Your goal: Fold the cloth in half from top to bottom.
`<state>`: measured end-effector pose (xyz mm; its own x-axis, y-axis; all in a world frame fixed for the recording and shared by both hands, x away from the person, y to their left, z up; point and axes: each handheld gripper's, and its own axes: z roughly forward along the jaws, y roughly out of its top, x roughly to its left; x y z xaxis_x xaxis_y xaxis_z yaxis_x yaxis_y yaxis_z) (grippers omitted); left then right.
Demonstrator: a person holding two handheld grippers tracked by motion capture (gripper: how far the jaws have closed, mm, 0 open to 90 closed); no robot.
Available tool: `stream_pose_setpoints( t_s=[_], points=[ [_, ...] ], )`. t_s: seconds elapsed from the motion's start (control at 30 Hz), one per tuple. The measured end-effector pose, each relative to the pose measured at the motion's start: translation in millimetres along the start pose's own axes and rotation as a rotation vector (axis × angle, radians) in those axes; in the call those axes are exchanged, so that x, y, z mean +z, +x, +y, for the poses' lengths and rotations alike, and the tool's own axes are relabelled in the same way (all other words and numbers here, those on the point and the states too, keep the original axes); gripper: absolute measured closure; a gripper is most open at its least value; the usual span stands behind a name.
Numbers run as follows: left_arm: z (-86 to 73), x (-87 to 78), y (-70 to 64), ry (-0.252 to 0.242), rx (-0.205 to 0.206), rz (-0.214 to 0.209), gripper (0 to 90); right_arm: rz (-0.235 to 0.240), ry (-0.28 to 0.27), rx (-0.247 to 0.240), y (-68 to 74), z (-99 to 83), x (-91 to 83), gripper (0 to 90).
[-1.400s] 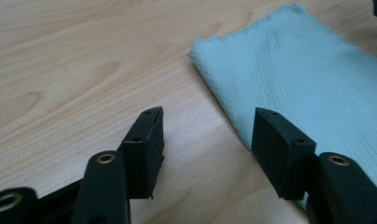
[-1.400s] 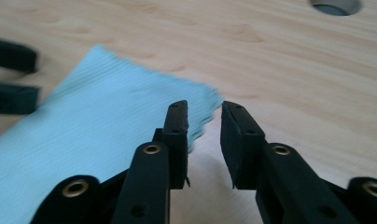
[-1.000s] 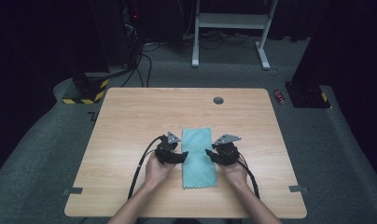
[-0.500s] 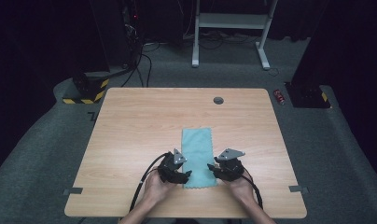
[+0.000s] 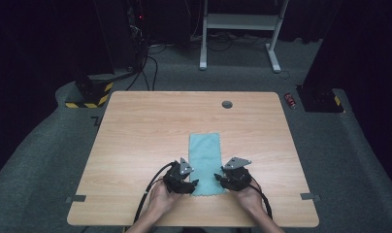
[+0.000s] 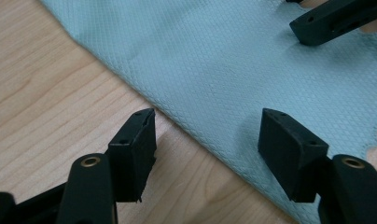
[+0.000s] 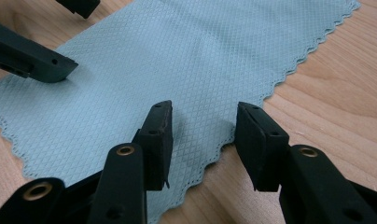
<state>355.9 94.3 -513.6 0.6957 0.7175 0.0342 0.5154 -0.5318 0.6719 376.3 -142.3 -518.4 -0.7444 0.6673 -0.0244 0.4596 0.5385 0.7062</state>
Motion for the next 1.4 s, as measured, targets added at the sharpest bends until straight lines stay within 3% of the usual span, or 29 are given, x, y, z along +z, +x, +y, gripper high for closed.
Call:
stream_pose_setpoints(
  t_s=[0.07, 0.3, 0.5, 0.63, 0.87, 0.9, 0.93, 0.97, 1.13, 1.23, 1.33, 1.4],
  points=[
    [-1.2, -1.1, 1.6, 0.0, 0.006, -0.003, 37.2, -0.001, -0.001, 0.022, 1.1, -0.3, 0.3, 56.6],
    [-6.2, -3.1, 10.2, -0.005, -0.026, -0.029, 36.6, 0.001, -0.006, 0.024, 7.0, 0.7, 1.8, 56.6],
    [-9.9, -6.4, 15.5, -0.004, -0.023, -0.029, 36.5, 0.007, -0.004, 0.011, 10.4, 1.9, 2.6, 57.0],
    [-11.0, -8.2, 20.5, -0.002, -0.056, -0.028, 36.5, 0.017, -0.004, 0.017, 10.4, 2.3, 2.7, 58.0],
    [4.2, -4.6, 38.9, -0.034, -0.107, -0.023, 35.1, 0.014, -0.034, 0.081, -6.5, 7.7, -0.7, 59.7],
    [10.9, -0.2, 47.7, -0.038, -0.138, -0.021, 35.0, 0.017, -0.044, 0.119, -14.7, 10.8, -0.5, 61.4],
    [10.9, -0.2, 47.7, -0.038, -0.138, -0.021, 35.6, 0.017, -0.044, 0.119, -14.7, 10.8, -0.5, 61.4],
    [15.6, 4.6, 57.3, -0.045, -0.177, -0.01, 37.2, 0.008, -0.038, 0.138, -21.6, 14.2, 1.7, 63.1],
    [22.3, 17.1, 73.2, -0.065, -0.234, 0.016, 38.8, 0.001, -0.051, 0.175, -34.4, 22.2, 4.7, 62.7],
    [25.9, 22.8, 79.3, -0.051, -0.244, 0.011, 38.9, 0.006, -0.059, 0.178, -38.9, 26.1, 6.5, 62.6],
    [30.9, 27.2, 86.0, -0.089, -0.271, -0.011, 40.7, 0.008, -0.059, 0.201, -42.9, 31.4, 9.6, 62.6],
    [35.2, 31.4, 89.4, -0.084, -0.259, -0.013, 39.9, 0.01, -0.062, 0.22, -47.2, 36.8, 13.4, 62.8]
  ],
)
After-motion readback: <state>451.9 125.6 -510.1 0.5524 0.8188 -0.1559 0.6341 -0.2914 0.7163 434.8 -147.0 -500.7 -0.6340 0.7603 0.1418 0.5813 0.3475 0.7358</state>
